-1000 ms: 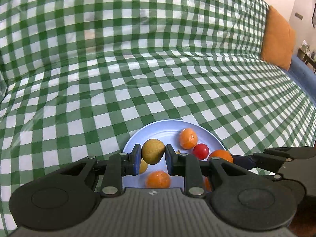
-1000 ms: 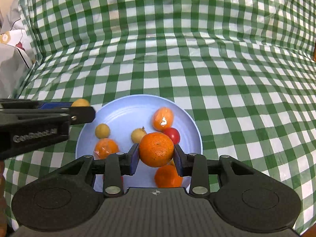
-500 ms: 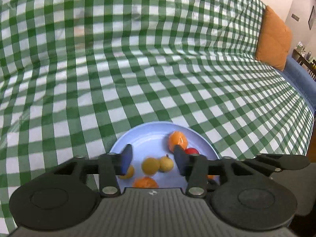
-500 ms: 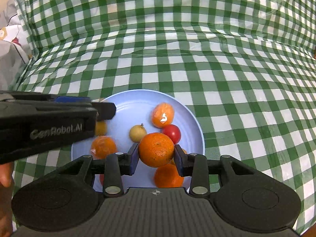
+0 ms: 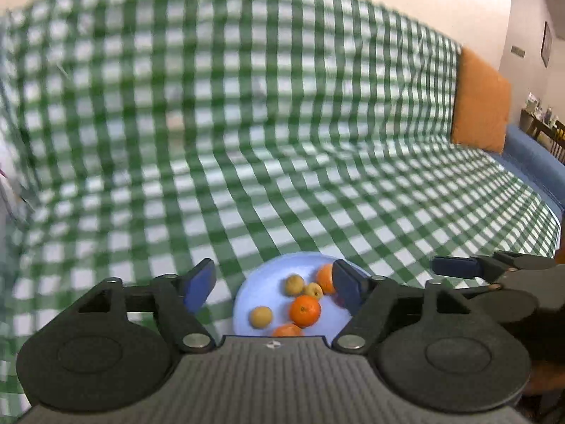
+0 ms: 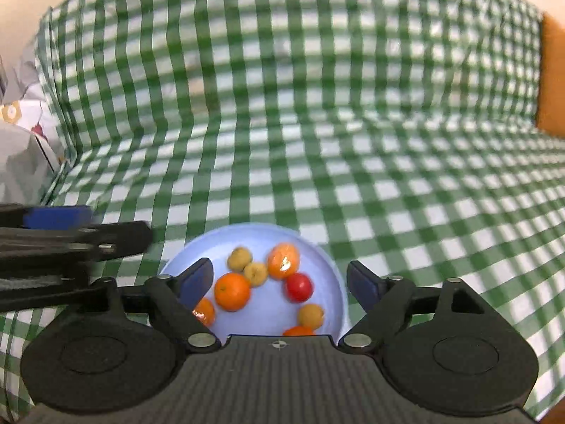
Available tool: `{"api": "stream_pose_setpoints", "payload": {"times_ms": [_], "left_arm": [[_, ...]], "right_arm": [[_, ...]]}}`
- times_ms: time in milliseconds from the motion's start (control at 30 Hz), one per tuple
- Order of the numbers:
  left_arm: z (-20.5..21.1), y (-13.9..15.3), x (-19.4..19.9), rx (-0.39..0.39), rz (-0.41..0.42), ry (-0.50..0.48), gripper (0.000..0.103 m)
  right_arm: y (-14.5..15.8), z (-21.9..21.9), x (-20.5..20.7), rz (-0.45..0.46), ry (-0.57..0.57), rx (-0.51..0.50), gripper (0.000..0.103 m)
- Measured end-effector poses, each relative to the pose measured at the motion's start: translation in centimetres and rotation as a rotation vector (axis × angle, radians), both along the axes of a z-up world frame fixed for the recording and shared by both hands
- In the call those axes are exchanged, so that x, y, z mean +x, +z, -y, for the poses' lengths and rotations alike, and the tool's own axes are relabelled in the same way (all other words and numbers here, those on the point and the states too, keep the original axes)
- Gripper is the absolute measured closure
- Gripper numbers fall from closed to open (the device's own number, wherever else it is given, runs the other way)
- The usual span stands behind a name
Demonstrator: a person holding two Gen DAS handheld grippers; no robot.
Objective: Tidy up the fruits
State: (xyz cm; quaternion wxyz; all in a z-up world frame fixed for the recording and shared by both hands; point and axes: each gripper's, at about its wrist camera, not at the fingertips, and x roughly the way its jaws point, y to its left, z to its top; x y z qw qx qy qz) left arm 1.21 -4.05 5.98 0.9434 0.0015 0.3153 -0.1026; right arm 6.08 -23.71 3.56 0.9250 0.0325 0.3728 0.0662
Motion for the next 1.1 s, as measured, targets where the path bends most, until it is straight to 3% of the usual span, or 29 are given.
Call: {"api": "stream_pose_setpoints", "payload": {"times_ms": [100,233,333,367,433,500,567,800,1100], "left_arm": [[-1.1,1.8,-2.5,-0.016,0.04,0.052,0.022],[-0.7,2.3,-6.0,-0.014,0.089,0.062,0.017],[0.7,0.3,-7.8,0.039,0.068,0.072,0.013],[1.1,-0.5,-8.0,0.059,0.034,0.051,0.008],[2.0,-1.7,-7.7,0.107,-0.04,0.014,0.008],[2.3,-2.1,-7.7,0.138,-0.018,0.022,0.0],[2.1,-2.7,-7.3,0.165,-0.007,0.051,0.0],[-0.5,-5.0,-4.9,0.048,-0.112,0.1,0.0],[-0.1,-5.8,-3.2,0.022,-0.16,0.124,0.0]], "right_arm": [[2.0,0.5,-2.5,0.053,-0.022,0.033,0.006],[2.3,0.8,-5.4,0.082,-0.05,0.044,0.001],[1.8,0.7,-6.3,0.077,-0.056,0.028,0.001],[1.7,0.5,-6.6,0.083,-0.049,0.012,0.001],[1.3,-0.1,-6.8,0.086,-0.036,-0.032,0.001],[0.9,0.0,-6.6,0.076,-0.033,-0.058,0.001],[0.9,0.3,-6.4,0.065,-0.042,-0.055,0.001],[-0.1,-0.1,-5.8,0.009,-0.047,-0.039,0.001],[-1.0,-0.4,-4.8,-0.036,-0.067,-0.06,0.001]]}}
